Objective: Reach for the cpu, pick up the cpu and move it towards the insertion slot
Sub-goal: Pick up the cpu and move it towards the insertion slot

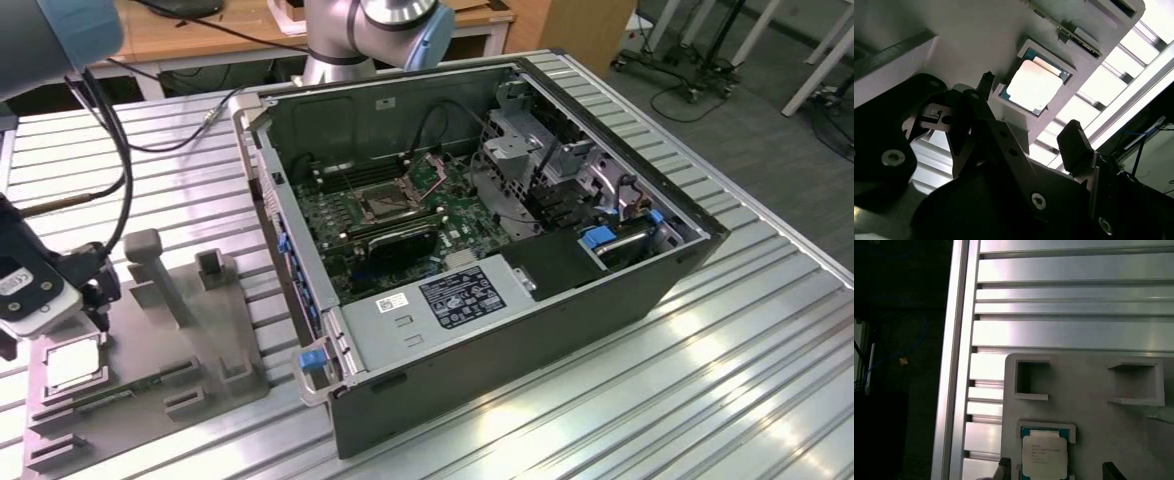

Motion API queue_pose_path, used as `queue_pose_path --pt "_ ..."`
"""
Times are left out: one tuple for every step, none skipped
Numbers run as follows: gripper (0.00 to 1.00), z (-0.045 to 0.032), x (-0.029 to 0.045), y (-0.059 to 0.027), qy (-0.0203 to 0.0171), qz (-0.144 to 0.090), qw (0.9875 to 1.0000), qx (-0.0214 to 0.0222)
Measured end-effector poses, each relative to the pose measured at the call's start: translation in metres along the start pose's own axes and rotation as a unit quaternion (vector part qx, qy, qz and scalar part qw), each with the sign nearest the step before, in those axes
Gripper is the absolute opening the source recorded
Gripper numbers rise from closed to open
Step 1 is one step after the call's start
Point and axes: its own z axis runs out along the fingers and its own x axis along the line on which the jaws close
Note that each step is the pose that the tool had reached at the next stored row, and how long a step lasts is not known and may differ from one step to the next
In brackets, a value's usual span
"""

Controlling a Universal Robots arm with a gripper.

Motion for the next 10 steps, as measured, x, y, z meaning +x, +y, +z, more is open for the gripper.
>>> queue_pose_path --pt "0.78 0.0017 0.0000 -0.0003 0.0000 0.000 1.0000 0.0000" --pt "0.78 0.0034 0.0000 -0.0007 0.0000 0.000 1.0000 0.0000" --pt "0.78 0.0054 0.0000 -0.0011 0.0000 0.000 1.0000 0.0000" --pt "0.78 0.0072 0.0000 -0.0015 0.0000 0.001 1.0000 0.0000" --pt "0.78 0.0090 0.0000 -0.0020 0.0000 0.001 1.0000 -0.0001" --pt "0.78 0.0107 0.0001 -0.0026 0.0001 0.001 1.0000 0.0000" --pt "0.78 0.0125 0.0004 -0.0029 0.0001 0.001 1.0000 0.0000" --pt "0.78 0.0144 0.0007 -0.0031 0.0000 0.001 1.0000 -0.0001" --pt "0.78 0.0162 0.0011 -0.0033 0.0000 0.001 1.0000 -0.0001" --pt "0.78 0.0181 0.0018 -0.0034 0.0000 0.001 1.0000 -0.0001"
